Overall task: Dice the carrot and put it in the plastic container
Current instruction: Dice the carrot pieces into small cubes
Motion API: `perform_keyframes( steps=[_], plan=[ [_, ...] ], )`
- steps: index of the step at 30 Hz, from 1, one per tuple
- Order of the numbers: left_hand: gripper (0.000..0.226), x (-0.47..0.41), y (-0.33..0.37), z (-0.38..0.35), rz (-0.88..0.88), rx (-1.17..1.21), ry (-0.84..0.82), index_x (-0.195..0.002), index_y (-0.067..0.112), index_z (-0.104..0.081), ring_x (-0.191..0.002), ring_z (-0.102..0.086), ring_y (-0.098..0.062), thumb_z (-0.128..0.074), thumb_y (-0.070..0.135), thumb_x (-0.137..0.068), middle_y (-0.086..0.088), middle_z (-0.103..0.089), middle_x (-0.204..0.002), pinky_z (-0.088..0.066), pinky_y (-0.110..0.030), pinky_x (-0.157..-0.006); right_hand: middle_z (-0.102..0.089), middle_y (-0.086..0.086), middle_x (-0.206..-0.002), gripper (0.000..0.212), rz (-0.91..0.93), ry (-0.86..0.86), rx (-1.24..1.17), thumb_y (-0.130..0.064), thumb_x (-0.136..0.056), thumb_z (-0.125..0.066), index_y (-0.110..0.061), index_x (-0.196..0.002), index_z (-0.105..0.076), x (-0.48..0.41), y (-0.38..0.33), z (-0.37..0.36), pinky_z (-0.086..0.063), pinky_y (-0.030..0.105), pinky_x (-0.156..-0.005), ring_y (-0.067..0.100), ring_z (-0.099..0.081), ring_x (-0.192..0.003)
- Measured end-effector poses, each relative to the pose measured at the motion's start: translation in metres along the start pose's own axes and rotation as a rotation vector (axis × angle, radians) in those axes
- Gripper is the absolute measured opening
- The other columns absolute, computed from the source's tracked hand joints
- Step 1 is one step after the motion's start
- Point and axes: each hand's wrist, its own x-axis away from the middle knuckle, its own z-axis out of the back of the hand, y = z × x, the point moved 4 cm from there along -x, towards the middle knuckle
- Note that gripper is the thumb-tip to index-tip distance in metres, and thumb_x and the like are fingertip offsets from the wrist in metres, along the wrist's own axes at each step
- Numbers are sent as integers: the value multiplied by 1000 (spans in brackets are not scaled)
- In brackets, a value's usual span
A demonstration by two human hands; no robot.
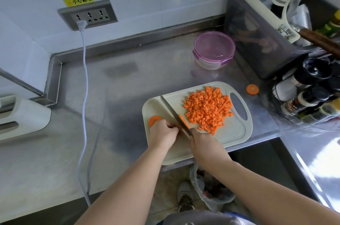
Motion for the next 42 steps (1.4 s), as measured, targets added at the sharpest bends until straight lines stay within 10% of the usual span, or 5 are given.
perform_keyframes(
  steps=[6,13,16,20,42],
  plan=[
    [28,5,3,10,-26,38,-26,-61,19,-64,-69,-67,-22,-54,16,-87,1,-69,-63,-53,-34,-74,-65,9,-99,34,224,127,12,-25,-102,-34,-19,-133,-45,12,3,24,-50,38,-72,31,-62,-87],
    [13,8,3,111,-205,146,630,-97,11,-66,-89,-63,-22,-55,15,-91,-5,-69,-96,-45,-29,-81,-67,-5,-77,34,574,260,375,-31,-90,-52,-25,-124,-52,33,25,27,-49,33,-47,23,-58,-54],
    [12,22,26,80,-491,-81,248,-97,20,-66,-75,-55,-4,-67,20,-85,12,-62,-89,-42,-18,-71,-63,-7,-68,46,679,250,510,-26,-72,-76,-23,-116,-63,31,33,14,-45,29,-40,22,-51,-45],
    [30,33,14,26,-687,-609,-214,-107,28,-66,-103,-52,-10,-73,38,-79,12,-59,-108,-41,-26,-87,-58,-6,-62,47,771,265,622,-23,-62,-82,-22,-107,-68,28,32,7,-45,28,-41,21,-46,-41],
    [13,16,11,17,-609,-558,-186,-97,21,-68,-89,-59,-10,-66,29,-87,9,-56,-103,-49,-31,-84,-61,-10,-64,33,797,253,527,-26,-77,-40,-25,-94,-69,47,71,44,-43,23,-45,16,-46,-44]
  ],
)
